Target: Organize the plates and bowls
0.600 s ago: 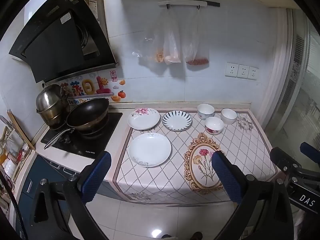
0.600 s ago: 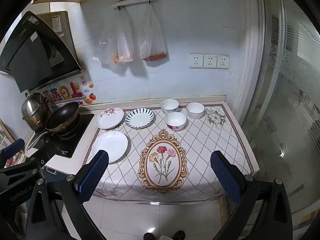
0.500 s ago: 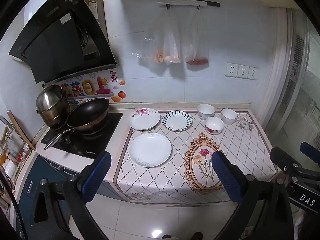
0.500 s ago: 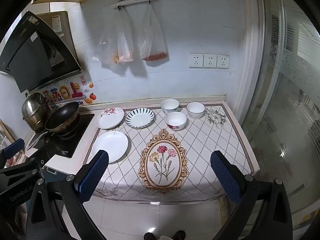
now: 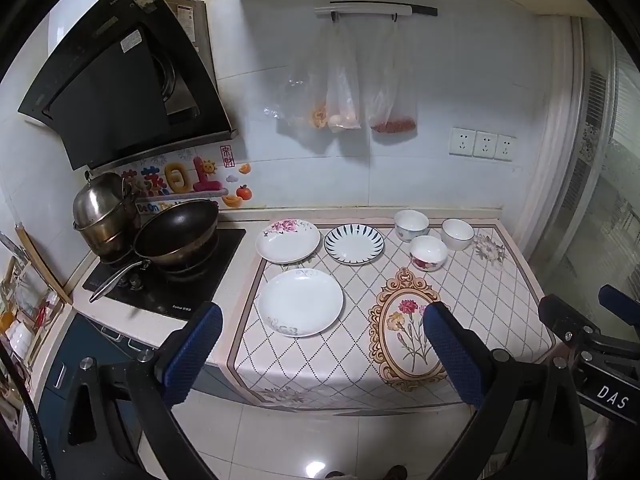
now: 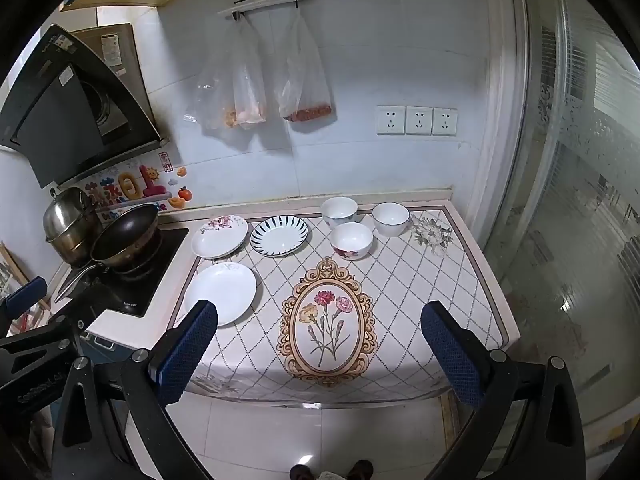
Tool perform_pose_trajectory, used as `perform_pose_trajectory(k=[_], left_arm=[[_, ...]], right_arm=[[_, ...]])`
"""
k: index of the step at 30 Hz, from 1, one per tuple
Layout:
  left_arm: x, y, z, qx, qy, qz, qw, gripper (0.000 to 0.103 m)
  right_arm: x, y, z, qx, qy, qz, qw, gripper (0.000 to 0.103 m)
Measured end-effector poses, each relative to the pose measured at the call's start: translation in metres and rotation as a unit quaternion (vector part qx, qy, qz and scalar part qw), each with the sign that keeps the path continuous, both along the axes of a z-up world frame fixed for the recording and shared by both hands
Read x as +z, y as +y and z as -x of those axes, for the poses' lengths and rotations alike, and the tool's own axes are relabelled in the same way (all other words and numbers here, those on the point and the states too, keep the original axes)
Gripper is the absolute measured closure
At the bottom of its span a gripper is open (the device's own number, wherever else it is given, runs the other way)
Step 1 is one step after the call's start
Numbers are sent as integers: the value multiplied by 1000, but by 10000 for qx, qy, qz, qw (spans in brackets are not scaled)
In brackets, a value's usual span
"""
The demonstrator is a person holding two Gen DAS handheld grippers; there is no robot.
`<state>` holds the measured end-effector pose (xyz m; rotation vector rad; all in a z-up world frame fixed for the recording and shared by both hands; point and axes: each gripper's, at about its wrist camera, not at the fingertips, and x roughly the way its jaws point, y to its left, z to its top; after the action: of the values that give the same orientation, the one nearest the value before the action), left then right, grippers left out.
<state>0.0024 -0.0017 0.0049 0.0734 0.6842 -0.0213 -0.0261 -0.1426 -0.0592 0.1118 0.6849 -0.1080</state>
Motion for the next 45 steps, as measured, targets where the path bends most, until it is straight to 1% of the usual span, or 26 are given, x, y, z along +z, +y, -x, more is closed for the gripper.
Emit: perform_pose_trajectory(k=[22,23,45], left_arm=[[3,0,-2,-4,-39,-10,10000,0],[7,0,3,-4,-49,-8,10000,0],[7,0,4,8,-91,3,10000,0]], right_arm=[[0,0,0,-10,-7,-30,10000,0],[0,0,0,-8,1,-20,10000,0],[5,0,0,-8,-30,-32,10000,0]])
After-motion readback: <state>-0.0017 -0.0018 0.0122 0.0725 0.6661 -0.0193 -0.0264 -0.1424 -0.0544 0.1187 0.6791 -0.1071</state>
